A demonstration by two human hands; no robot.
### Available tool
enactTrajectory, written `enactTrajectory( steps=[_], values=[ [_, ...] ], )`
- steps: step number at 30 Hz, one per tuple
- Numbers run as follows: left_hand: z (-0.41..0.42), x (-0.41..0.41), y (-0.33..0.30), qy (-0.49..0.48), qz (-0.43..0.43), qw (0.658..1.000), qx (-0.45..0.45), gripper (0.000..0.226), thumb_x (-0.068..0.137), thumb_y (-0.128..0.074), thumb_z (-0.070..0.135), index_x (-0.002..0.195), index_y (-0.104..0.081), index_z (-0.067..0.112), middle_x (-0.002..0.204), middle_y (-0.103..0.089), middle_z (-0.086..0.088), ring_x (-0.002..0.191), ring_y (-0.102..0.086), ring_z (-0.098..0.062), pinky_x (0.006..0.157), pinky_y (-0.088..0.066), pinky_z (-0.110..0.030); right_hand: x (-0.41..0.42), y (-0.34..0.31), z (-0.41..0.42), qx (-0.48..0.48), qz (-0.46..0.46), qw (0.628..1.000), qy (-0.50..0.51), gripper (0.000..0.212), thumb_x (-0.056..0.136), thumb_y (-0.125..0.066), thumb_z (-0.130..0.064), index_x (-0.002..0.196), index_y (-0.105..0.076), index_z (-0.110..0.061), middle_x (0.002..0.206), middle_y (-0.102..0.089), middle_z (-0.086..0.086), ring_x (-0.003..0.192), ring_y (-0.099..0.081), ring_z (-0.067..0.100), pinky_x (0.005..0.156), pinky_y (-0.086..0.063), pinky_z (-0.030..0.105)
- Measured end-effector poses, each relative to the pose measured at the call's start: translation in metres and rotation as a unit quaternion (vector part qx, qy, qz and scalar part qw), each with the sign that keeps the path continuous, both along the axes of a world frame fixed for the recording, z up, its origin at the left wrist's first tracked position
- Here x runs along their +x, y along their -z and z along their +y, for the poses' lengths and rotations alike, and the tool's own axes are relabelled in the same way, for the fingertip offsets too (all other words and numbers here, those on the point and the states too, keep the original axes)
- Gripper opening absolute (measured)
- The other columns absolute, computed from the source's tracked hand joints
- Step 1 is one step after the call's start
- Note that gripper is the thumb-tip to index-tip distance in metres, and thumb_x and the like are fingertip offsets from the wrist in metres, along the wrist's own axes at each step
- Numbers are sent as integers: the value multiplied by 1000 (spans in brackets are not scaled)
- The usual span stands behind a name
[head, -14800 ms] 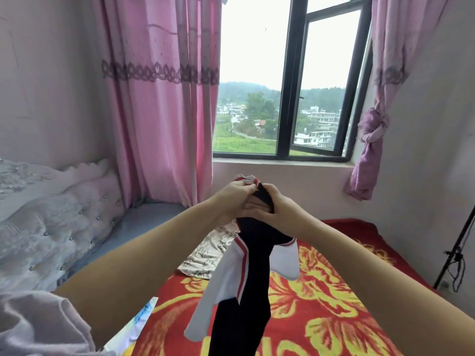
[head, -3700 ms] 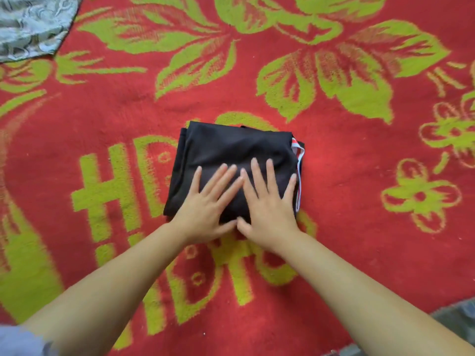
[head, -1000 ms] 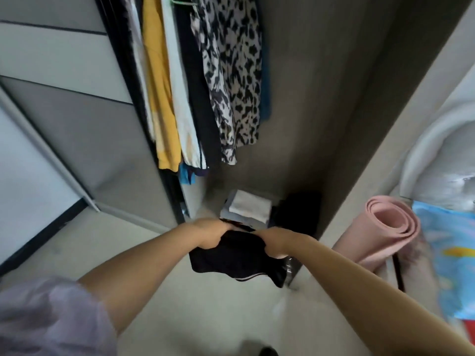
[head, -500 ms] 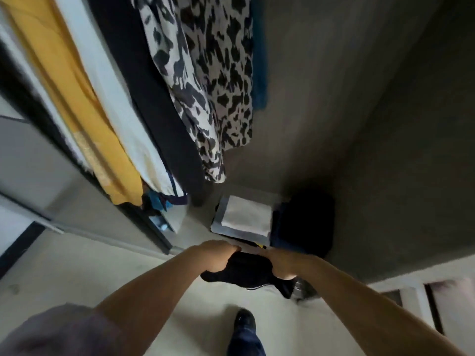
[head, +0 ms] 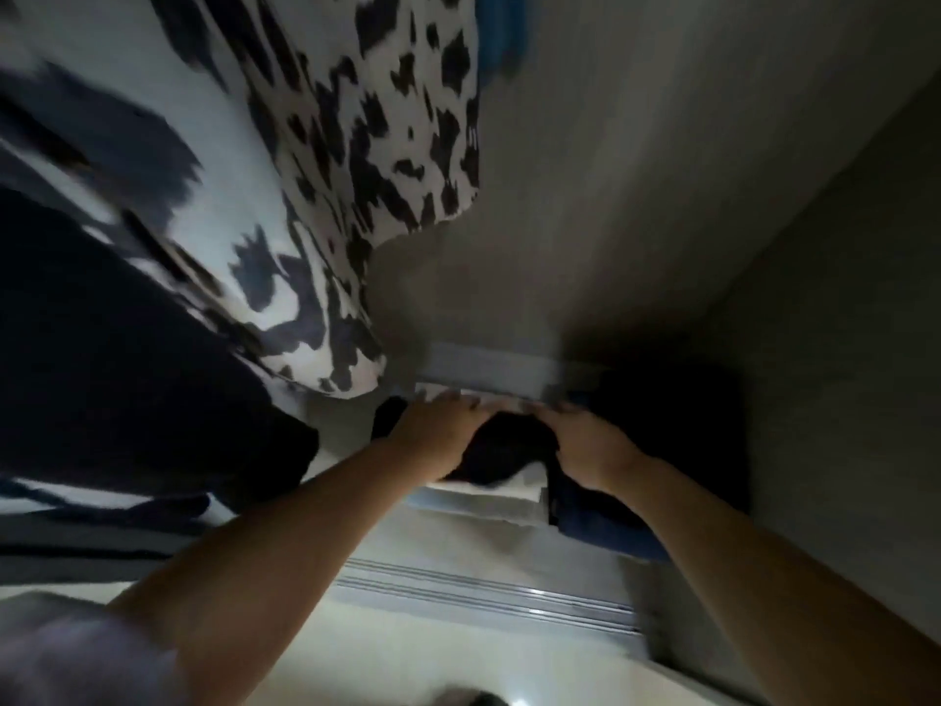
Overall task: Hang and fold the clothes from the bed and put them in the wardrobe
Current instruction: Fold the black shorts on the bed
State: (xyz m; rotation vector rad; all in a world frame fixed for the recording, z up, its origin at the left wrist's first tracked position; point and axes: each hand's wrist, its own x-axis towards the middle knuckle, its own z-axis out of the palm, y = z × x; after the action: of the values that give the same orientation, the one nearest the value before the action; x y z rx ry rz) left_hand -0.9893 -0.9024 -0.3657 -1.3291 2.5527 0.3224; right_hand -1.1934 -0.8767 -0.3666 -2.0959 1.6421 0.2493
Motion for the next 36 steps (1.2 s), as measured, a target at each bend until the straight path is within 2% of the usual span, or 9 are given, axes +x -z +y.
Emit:
enactTrajectory(
  steps=[2, 6, 14, 18, 24, 28, 31, 34, 36],
  values=[
    [-23, -3, 20, -8, 8, 998, -58, 67, 93, -42, 10, 151, -17, 33, 153, -29, -1, 139, -28, -26, 110, -27, -49, -4, 20, -19, -63, 24, 998, 12, 69, 94, -44, -9, 152, -16, -34, 149, -36, 7, 126, -47, 32, 98, -46, 42],
    [-35, 0, 93, -17, -15, 997, -79, 79, 93, -40, 5, 151, 3, 37, 161, -6, 1, 147, -5, -26, 114, -11, -55, 0, 87, -25, -70, 60, 995, 29, 82, 94, -47, -15, 151, 5, -42, 161, -5, 2, 148, 1, 31, 115, -8, 56],
    [6, 13, 264, -2, -43, 999, 30, 103, 90, -56, 28, 136, 34, 47, 153, 35, 3, 141, 30, -27, 110, 5, -63, 14, 260, 24, -6, 118, 992, -38, 105, 93, -52, -31, 127, 47, -43, 150, 40, 5, 132, 41, 37, 104, 19, 65],
    [2, 18, 291, 13, 1, 1000, -28, 100, 86, -48, 53, 128, 44, 48, 150, 39, 5, 139, 34, -27, 108, 13, -63, 7, 288, 24, -64, 94, 992, -50, 108, 88, -54, -51, 129, 46, -45, 139, 52, 2, 129, 46, 36, 101, 25, 67],
    [0, 17, 300, 13, -6, 1000, -25, 96, 88, -42, 60, 126, 45, 47, 148, 42, 5, 136, 39, -27, 107, 15, -63, 8, 295, 23, -74, 126, 988, -47, 105, 87, -48, -60, 127, 48, -44, 136, 54, 3, 124, 49, 37, 98, 28, 65],
    [0, 10, 274, 8, -45, 999, 28, 94, 88, -45, 64, 143, 27, 42, 154, 33, 1, 141, 29, -30, 109, 7, -66, 12, 271, 17, 20, 156, 987, -46, 103, 87, -47, -62, 131, 43, -44, 147, 45, 1, 135, 39, 33, 105, 18, 68],
    [-7, 0, 230, -22, -89, 986, 137, 98, 85, -54, 60, 149, 15, 37, 157, 26, -3, 144, 22, -30, 111, 0, -66, 16, 225, 2, 121, 166, 978, -38, 94, 85, -49, -65, 148, 17, -42, 160, 17, 1, 147, 10, 30, 114, -5, 61],
    [-11, -22, 170, -67, -47, 988, 128, 77, 89, -52, 53, 151, -15, 26, 156, -21, -10, 142, -21, -32, 110, -25, -57, 18, 162, -13, 96, 136, 986, -6, 69, 90, -47, -55, 149, -24, -27, 149, -37, 8, 132, -41, 31, 99, -41, 44],
    [-8, -36, 130, -112, 31, 992, 58, 48, 95, -47, 43, 137, -42, 20, 133, -52, -9, 120, -51, -30, 95, -45, -44, 17, 119, -15, 43, 112, 992, 38, 54, 92, -48, -48, 139, -40, -22, 133, -54, 7, 118, -54, 29, 85, -47, 36]
  ],
)
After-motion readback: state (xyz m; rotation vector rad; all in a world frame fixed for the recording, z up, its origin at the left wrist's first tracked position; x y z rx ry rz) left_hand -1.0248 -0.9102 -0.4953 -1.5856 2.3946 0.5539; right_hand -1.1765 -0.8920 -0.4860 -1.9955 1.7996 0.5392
